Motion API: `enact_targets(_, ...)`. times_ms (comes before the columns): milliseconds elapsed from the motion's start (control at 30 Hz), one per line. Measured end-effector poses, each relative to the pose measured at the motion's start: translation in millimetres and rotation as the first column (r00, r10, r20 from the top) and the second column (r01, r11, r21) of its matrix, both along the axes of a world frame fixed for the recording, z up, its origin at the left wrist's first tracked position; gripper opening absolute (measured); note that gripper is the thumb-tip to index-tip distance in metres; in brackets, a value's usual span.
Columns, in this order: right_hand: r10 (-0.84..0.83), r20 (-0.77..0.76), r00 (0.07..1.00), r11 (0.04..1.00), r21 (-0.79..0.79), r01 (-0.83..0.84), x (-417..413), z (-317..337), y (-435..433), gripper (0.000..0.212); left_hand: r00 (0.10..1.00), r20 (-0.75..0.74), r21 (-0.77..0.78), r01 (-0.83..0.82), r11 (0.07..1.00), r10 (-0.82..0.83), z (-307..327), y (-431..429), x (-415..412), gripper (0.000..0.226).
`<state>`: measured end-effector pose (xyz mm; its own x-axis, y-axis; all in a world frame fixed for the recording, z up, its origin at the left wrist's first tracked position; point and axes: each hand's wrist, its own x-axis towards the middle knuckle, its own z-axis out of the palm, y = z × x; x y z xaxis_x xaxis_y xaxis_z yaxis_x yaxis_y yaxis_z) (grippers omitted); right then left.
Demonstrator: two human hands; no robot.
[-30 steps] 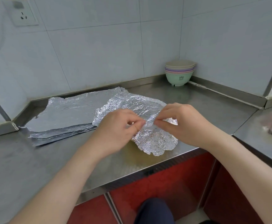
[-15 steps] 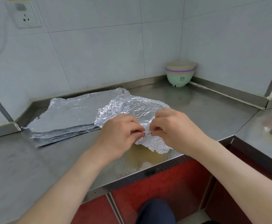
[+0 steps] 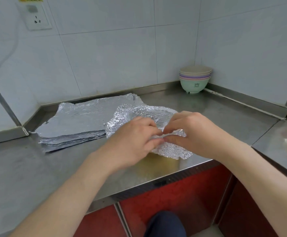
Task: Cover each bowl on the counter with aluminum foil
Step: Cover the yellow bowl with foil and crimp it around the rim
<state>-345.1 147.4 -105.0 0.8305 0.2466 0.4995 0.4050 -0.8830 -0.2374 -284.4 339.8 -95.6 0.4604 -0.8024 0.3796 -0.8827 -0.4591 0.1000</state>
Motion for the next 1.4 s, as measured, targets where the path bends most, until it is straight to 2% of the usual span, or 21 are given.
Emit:
enact_targets(167, 0.008, -0.013, 1.000, 1.000, 0.015, -0.008, 8.4, -11.1, 10.2, 0.009, 0.988, -0.147, -0.088, -0.055, 0.995, 0.042, 18.1, 14.3, 21.1, 0.012)
enact_targets(267, -0.006, -0.001, 1.000, 0.999, -0.041, 0.006, 11.8, -16.7, 11.6, 0.008, 0.937, -0.349, -0.126, -0.066, 0.990, 0.018, 5.9, 20.3, 29.1, 0.010)
enact_targets(333, 0.012, 0.039, 0.999, 0.995, -0.095, -0.008, 12.3, -17.7, 10.9, 0.003, 0.921, -0.388, -0.192, -0.067, 0.979, -0.013, -2.6, 22.6, 30.0, 0.008)
enact_targets(467, 0.049, 0.121, 0.991, 0.986, -0.166, -0.029, 11.9, -17.2, 6.0, 0.011, 0.977, -0.213, -0.194, -0.016, 0.981, -0.026, -11.9, 23.9, 28.1, 0.010)
enact_targets(600, 0.083, 0.103, 0.991, 0.978, -0.199, -0.062, 8.5, -18.8, 0.5, 0.014, 0.999, -0.007, -0.142, 0.038, 0.989, -0.040, -21.8, 20.1, 21.7, 0.025)
enact_targets(700, 0.073, 0.045, 0.996, 0.987, -0.147, -0.066, 6.1, -14.3, -4.1, 0.006, 0.993, 0.105, -0.131, 0.059, 0.990, -0.045, -25.9, 15.2, 16.7, 0.033)
enact_targets(767, 0.031, -0.055, 0.998, 0.992, -0.121, -0.038, 3.1, -8.4, -8.6, 0.002, 0.988, 0.146, -0.116, 0.058, 0.992, -0.041, -28.6, 12.6, 13.6, 0.035)
enact_targets(833, 0.031, -0.077, 0.997, 0.997, -0.068, -0.036, 1.4, -5.0, -10.1, 0.011, 0.985, 0.173, -0.106, 0.043, 0.993, -0.024, -30.7, 10.3, 10.7, 0.035)
enact_targets(900, 0.037, -0.032, 0.999, 0.999, -0.010, -0.037, 0.2, -4.0, -5.0, 0.018, 0.985, 0.172, -0.103, 0.017, 0.995, 0.001, -30.9, 6.5, 7.6, 0.035)
enact_targets(1067, 0.040, -0.001, 0.999, 0.999, 0.022, -0.040, 2.7, -13.5, 6.0, 0.010, 0.999, -0.005, -0.056, -0.053, 0.997, 0.053, -14.1, 2.4, -2.6, 0.032)
enact_targets(1167, 0.015, 0.030, 0.999, 0.999, 0.048, -0.017, 3.8, -14.7, 3.7, 0.007, 0.984, -0.164, -0.143, -0.097, 0.985, 0.073, -1.6, 10.3, 6.6, 0.015)
enact_targets(1267, -0.002, 0.023, 1.000, 0.999, 0.038, 0.001, 5.8, -12.9, 4.3, 0.008, 0.946, -0.317, -0.196, -0.136, 0.971, 0.069, 1.2, 15.0, 19.8, 0.007)
enact_targets(1400, -0.010, 0.001, 1.000, 1.000, 0.003, 0.010, 8.5, -10.0, 5.2, 0.007, 0.950, -0.311, -0.215, -0.093, 0.972, 0.022, -8.6, 18.4, 25.1, 0.007)
